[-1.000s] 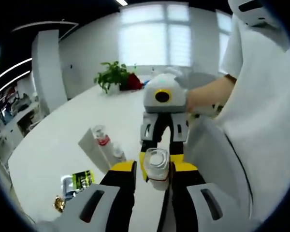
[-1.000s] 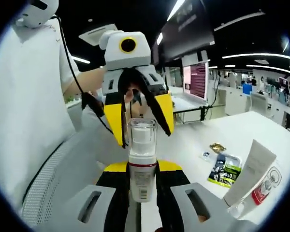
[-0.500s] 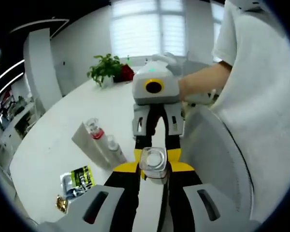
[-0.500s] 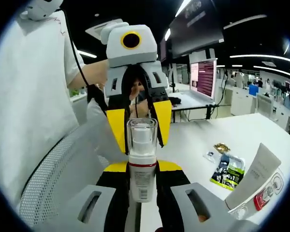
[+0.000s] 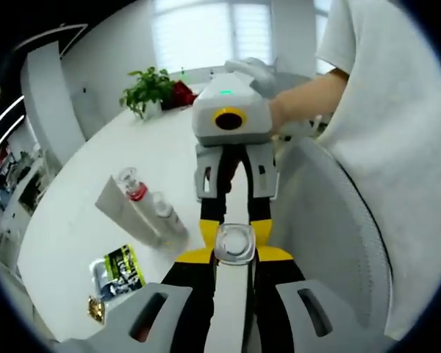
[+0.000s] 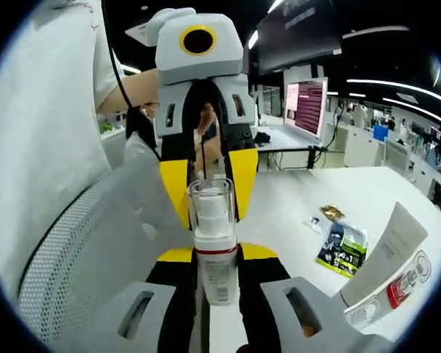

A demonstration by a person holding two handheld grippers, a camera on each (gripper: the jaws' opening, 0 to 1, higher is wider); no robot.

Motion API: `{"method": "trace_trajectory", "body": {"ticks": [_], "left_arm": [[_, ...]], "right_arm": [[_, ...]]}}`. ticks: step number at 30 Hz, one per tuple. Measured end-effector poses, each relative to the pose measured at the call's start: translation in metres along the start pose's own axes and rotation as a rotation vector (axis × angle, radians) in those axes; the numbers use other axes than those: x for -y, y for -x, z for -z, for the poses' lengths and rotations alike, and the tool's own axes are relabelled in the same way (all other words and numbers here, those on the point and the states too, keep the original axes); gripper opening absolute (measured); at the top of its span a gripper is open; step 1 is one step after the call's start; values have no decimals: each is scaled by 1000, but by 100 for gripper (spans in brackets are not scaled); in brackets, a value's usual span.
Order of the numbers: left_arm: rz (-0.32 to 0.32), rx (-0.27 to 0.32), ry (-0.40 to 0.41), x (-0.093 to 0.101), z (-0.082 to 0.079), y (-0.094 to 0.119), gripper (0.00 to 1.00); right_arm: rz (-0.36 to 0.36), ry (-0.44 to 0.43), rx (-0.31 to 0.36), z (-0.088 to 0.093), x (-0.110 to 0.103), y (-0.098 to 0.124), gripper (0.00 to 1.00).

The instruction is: Arrange the skincare products in the storage area until every visible bottle or jar stands upright without overlapping.

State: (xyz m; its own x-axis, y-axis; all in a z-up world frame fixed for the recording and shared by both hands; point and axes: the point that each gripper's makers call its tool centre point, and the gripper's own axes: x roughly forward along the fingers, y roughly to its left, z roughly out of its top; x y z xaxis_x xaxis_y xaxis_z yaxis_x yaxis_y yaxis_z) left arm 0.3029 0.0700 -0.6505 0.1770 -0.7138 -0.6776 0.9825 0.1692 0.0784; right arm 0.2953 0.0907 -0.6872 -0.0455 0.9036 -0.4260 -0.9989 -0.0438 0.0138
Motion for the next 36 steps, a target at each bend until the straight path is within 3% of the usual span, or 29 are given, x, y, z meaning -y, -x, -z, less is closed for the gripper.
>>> {"method": "trace_trajectory", "body": {"ticks": [14, 36], "left_arm": [[-2, -13, -14, -5, 3, -5, 24], [1, -36, -16, -26, 14, -35, 24]], "right_arm": [[52, -57, 13, 6, 7, 2, 23], [172, -148, -64, 39, 26, 13, 52]]}}
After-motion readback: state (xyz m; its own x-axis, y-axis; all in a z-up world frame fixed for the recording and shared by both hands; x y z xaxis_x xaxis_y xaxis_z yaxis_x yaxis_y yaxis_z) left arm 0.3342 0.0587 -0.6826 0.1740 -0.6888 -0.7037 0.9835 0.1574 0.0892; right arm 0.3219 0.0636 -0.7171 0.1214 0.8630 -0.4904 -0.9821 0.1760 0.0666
